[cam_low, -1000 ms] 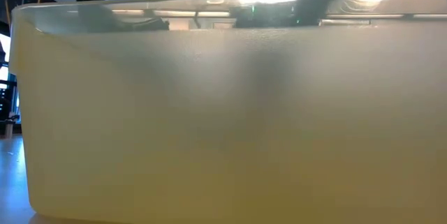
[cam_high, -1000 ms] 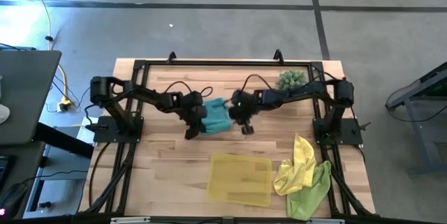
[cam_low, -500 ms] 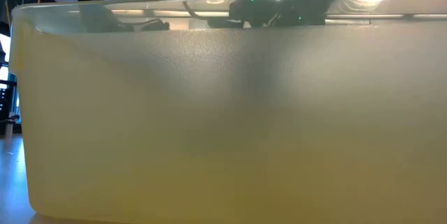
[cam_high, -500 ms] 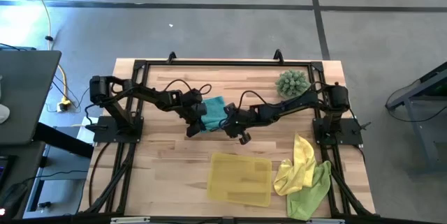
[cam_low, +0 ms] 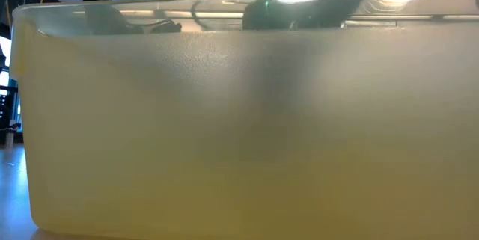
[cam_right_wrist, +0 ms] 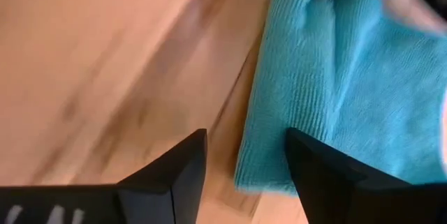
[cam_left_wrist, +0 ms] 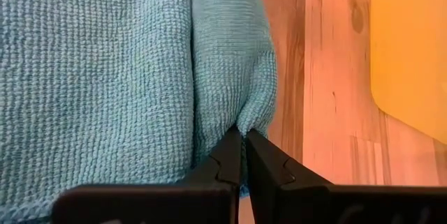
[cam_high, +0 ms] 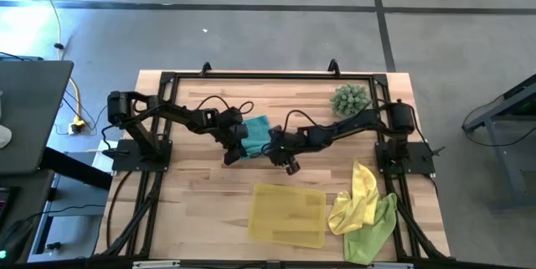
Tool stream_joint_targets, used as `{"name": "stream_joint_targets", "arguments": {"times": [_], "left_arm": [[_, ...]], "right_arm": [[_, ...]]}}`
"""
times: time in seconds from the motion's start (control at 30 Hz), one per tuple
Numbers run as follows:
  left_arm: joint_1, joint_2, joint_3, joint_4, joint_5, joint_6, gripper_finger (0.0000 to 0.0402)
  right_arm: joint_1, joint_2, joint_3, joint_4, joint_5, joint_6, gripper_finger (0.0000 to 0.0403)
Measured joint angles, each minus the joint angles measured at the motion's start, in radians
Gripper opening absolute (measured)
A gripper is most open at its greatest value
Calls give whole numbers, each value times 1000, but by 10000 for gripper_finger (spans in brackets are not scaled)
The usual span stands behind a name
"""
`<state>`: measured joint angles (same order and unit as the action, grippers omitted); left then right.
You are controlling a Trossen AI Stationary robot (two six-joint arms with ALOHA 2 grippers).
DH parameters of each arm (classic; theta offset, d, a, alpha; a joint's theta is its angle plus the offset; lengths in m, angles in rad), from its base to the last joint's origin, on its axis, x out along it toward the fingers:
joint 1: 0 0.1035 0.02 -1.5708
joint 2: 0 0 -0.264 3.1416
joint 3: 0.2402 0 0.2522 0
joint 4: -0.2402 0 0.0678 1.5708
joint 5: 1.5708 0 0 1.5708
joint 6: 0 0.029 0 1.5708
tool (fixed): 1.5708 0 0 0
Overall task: Roll microfiber towels into tight, uniform cylinder then place into a basket
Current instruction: Roll the blue towel
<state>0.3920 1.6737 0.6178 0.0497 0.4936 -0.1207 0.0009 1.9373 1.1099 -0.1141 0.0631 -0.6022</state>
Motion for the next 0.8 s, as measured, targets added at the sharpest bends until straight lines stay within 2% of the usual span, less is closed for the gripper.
{"name": "stream_joint_targets", "arguments": {"times": [0.33, 0.5, 0.67, 0.8], "left_arm": [[-2, 0, 0, 0, 4, -8, 0], [-2, 2, 0, 1, 42, -8, 2], [-3, 2, 0, 0, 49, -7, 10], [-2, 2, 0, 0, 49, -8, 13]], "right_arm": [[-41, 65, 5, 17, -26, 64, 158], [-67, 70, 4, 25, -50, 114, 130], [-74, 71, 3, 27, -60, 137, 88], [-75, 72, 3, 28, -54, 160, 33]]}}
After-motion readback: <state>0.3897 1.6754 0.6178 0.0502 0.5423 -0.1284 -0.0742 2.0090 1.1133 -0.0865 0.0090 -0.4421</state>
